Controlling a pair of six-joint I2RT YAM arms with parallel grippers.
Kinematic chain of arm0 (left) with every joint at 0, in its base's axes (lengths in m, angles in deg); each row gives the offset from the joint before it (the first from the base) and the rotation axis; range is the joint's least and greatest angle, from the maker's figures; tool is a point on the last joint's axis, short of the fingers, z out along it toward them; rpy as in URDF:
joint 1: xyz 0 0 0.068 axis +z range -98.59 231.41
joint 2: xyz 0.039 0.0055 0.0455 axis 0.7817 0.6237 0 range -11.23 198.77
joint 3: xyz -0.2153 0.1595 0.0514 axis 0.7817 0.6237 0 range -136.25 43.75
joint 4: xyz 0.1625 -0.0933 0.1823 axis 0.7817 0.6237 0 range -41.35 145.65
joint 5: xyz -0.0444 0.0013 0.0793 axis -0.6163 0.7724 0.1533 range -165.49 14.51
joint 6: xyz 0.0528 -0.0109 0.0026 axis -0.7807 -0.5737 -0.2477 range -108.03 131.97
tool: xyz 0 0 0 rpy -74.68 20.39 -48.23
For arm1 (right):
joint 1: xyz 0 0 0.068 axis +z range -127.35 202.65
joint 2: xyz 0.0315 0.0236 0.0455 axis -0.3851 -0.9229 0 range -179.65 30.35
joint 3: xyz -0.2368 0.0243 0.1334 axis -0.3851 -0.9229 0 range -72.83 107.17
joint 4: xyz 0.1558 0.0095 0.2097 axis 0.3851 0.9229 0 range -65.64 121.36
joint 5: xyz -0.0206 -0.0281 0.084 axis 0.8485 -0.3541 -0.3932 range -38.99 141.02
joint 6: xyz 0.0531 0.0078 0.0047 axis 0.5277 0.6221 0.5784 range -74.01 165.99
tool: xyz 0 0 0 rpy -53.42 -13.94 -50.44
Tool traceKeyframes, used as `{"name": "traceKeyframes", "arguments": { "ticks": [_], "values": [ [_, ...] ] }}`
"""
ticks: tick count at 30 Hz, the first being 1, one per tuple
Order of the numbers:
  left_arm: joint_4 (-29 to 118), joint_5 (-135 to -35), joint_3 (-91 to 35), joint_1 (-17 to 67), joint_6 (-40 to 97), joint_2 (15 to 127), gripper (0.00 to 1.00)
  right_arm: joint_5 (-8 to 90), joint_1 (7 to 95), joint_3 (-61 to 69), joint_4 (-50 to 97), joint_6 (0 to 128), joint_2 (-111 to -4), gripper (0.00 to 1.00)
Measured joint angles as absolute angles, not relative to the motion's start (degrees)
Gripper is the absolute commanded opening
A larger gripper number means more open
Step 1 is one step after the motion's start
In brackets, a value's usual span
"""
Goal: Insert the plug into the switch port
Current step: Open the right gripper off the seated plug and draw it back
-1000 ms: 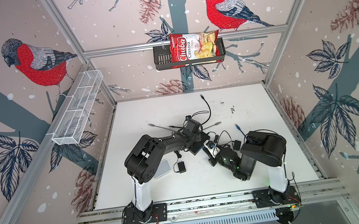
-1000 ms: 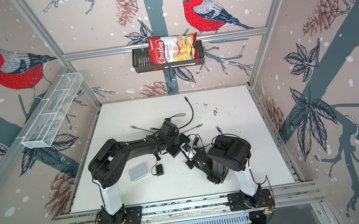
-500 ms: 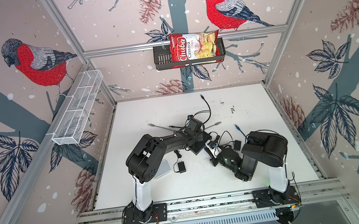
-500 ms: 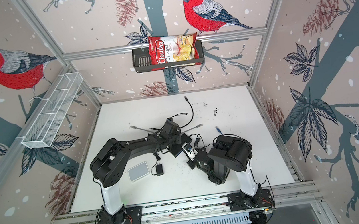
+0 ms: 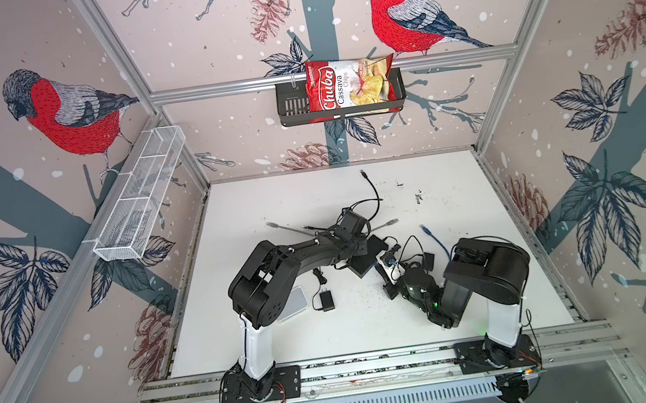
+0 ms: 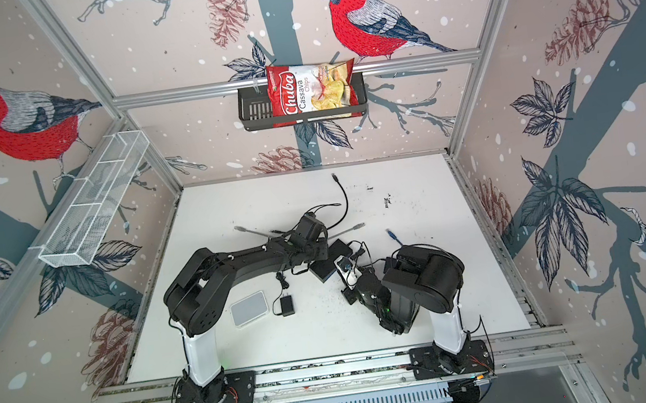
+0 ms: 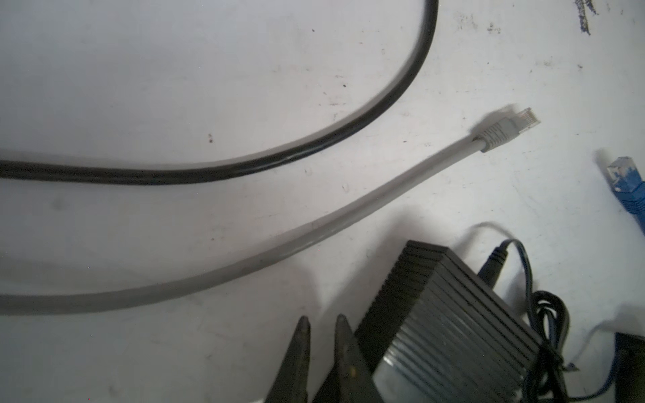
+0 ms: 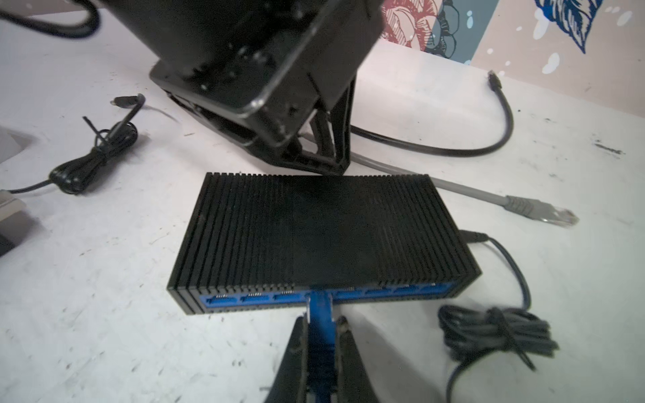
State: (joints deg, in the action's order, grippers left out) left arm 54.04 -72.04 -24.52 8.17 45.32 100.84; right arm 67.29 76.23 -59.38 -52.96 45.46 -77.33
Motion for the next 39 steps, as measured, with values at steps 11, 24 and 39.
{"name": "traceKeyframes", "arguments": {
  "ticks": [11,24,39],
  "values": [
    [56.9,-76.0,-25.4,9.4,43.5,100.6,0.44,73.7,74.1,-62.2,-50.4,51.7,-74.0,0.15],
    [58.2,-77.0,-24.1,11.5,42.7,97.2,0.46,78.9,66.7,-61.3,-40.1,59.5,-68.4,0.24],
    [57.8,-77.0,-22.2,12.2,42.0,94.5,0.46,78.9,59.8,-56.1,-28.6,63.9,-64.5,0.32]
  ]
}}
